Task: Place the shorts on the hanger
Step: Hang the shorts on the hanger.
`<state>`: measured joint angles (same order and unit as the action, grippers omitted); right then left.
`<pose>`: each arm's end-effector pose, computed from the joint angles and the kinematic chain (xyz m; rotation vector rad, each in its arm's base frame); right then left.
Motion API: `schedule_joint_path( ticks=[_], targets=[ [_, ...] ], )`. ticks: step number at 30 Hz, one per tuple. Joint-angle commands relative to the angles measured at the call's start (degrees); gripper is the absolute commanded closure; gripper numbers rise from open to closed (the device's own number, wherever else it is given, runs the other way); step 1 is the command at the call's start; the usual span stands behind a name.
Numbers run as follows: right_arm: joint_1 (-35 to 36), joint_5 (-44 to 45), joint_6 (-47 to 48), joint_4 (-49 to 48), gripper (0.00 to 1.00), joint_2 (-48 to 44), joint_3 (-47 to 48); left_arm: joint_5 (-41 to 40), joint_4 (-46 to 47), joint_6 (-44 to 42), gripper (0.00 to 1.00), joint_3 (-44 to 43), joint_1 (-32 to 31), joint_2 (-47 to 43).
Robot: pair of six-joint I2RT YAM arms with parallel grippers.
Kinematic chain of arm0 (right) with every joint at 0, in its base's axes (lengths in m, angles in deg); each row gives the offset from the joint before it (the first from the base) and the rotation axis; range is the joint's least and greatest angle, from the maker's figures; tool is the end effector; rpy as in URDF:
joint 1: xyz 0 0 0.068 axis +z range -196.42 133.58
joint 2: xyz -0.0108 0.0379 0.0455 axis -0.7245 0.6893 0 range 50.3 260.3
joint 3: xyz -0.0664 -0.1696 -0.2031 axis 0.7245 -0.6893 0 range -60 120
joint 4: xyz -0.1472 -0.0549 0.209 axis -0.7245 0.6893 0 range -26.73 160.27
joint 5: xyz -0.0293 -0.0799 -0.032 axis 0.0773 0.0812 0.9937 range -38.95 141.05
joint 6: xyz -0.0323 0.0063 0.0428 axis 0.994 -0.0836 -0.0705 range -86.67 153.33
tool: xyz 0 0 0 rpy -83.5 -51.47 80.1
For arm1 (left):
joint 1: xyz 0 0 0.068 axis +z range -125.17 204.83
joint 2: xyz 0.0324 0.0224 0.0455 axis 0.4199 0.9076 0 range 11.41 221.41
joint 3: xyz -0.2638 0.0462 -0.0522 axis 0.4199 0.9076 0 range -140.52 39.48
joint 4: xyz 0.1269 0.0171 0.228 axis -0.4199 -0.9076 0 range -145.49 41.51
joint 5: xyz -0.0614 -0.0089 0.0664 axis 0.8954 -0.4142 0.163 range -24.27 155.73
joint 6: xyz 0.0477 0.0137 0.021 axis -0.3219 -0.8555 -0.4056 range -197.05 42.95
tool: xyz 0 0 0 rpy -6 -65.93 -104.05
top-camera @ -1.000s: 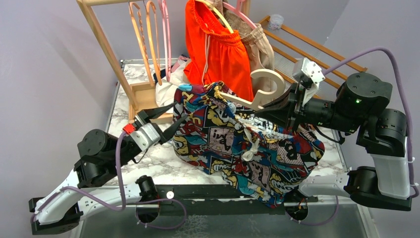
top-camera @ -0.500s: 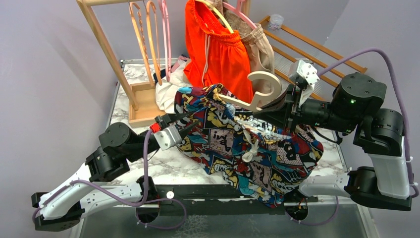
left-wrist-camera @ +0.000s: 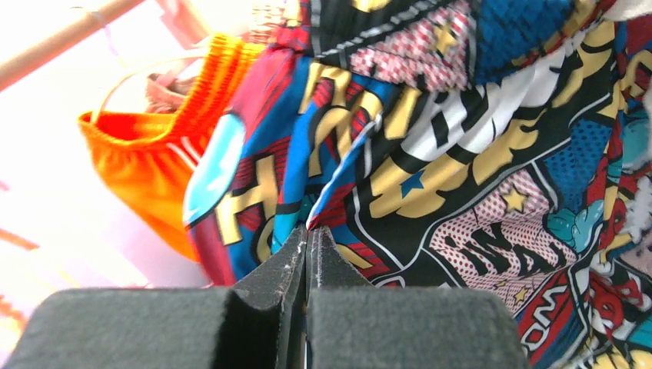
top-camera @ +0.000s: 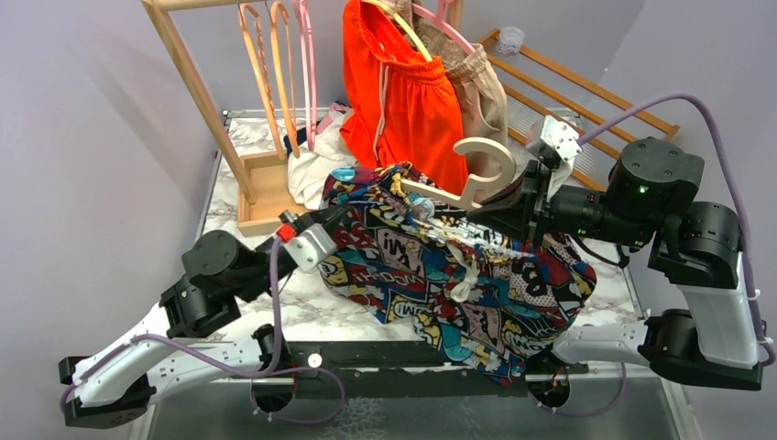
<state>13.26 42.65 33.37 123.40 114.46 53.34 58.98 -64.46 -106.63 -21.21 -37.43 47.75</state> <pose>0.0595 0.1124 0.5550 -1.0142 1.5423 0.8734 0.0568 -0.0989 0.4416 0.9617 1.0675 -0.3859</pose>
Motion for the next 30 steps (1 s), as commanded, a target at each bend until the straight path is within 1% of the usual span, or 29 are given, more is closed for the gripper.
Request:
schedule_joint_path(
  ticks=[1,11,15,17,18,19,20,21,23,24,25,26,28,30],
  targets=[
    [0.13,0.41,0.23,-1.83,0.99,-2.07,-0.56,-11.67,6.43,-2.53,1.0,1.43,-0.05,-4.86],
    [0.16,-2.14,0.15,-1.66,0.99,-2.37,-0.94,-16.67,5.67,-3.14,1.0,2.21,-0.05,-7.42],
    [0.17,-3.28,-0.03,-2.49,0.99,-3.0,-1.3,-15.95,1.41,-3.54,1.0,2.16,-0.05,-7.22],
    [0.15,-3.05,-0.08,-3.47,0.99,-3.7,-1.91,-13.01,-0.45,-1.73,1.0,2.54,-0.05,-7.82],
    [0.17,-2.92,-0.05,-3.86,0.99,-4.08,-2.11,-9.59,-1.14,-0.58,1.0,2.91,-0.05,-8.39],
    [0.16,-2.73,-0.03,-4.15,0.99,-4.34,-2.18,-4.52,-1.71,0.35,1.0,3.33,-0.01,-9.05],
    [0.17,-2.55,0.09,-4.23,0.99,-4.47,-2.01,-1.73,-2.01,1.35,1.0,3.73,-0.04,-9.57],
    [0.17,-2.57,0.22,-4.24,0.99,-4.44,-1.8,-0.2,-2.14,2.73,0.95,3.96,-0.05,-9.92],
    [0.16,-2.54,0.53,-3.76,0.99,-4.0,-0.84,0.42,-2.7,4.72,0.67,3.39,-0.05,-10.1],
    [0.17,-2.57,0.7,-3.24,0.99,-3.73,-0.23,0.42,-3.23,4.91,0.57,2.93,-0.05,-10.06],
    [0.16,-2.54,0.88,-2.86,0.99,-3.47,0.35,0.41,-3.62,5.01,0.52,2.24,-0.05,-10.1],
    [0.16,-2.46,0.97,-2.51,0.99,-3.22,0.79,0.6,-3.8,5.12,0.49,1.59,-0.05,-10.26],
    [0.17,-2.28,1.1,-2.0,0.99,-2.87,1.24,1.42,-3.63,5.14,0.45,-0.33,-0.05,-10.48],
    [0.15,-1.77,1.27,-1.9,0.99,-2.8,0.87,2.32,-3.26,5.31,0.44,-2.8,-0.05,-10.0]
  ],
)
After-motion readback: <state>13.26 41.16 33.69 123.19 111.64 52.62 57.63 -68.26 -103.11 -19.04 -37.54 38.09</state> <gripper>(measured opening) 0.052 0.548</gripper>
